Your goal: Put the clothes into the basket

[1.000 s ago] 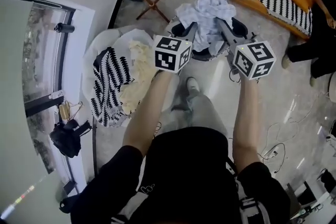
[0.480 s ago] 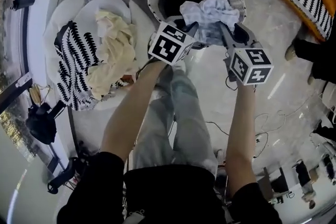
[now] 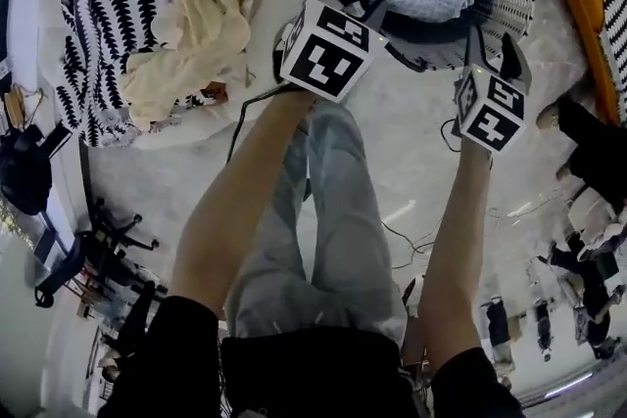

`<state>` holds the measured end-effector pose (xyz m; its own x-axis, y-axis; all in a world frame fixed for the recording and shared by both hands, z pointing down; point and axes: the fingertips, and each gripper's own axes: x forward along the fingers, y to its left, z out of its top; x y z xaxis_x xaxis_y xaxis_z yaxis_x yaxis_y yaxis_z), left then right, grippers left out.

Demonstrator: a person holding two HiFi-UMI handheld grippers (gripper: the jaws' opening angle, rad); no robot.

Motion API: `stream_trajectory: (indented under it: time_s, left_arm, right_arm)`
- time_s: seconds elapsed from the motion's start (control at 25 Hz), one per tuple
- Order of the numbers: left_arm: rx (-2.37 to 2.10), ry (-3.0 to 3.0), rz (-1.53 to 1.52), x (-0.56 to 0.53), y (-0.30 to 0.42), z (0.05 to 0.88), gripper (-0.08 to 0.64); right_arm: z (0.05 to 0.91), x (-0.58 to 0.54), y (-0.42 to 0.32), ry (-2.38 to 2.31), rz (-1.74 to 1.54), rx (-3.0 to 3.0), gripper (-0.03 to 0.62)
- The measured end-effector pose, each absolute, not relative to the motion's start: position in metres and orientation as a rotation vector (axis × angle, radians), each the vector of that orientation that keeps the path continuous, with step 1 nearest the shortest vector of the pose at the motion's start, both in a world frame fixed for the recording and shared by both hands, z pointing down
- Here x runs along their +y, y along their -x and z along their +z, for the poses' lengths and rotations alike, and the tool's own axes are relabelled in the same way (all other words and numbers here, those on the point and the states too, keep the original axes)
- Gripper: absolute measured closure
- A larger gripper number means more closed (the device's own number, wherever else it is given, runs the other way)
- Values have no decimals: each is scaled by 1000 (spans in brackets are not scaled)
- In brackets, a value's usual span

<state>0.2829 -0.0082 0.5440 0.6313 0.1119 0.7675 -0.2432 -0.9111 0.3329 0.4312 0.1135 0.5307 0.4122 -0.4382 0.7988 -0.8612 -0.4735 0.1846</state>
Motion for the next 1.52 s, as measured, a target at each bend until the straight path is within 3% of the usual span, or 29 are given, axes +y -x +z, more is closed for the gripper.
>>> stream_trajectory:
  time_s: [0.56,1.0,1.16,1.52]
  left_arm:
    - [-748,-2173,892,-94,-2,562,465]
    - [-1293,-1768,912,-104,243,606,320]
    - [-1398,-1634,907,-91,284,620,264]
    - [-1386,-1514,742,-72,302,685,252]
  right_arm:
    - [515,-57,-217,-1756,722,-1728,385]
    - [594,-131,-68,-1360,922,-1966,304]
    - [622,-147,-44,-1230,989,-1994,279]
    - [706,-165,-46,-1151,1050,-1931,273]
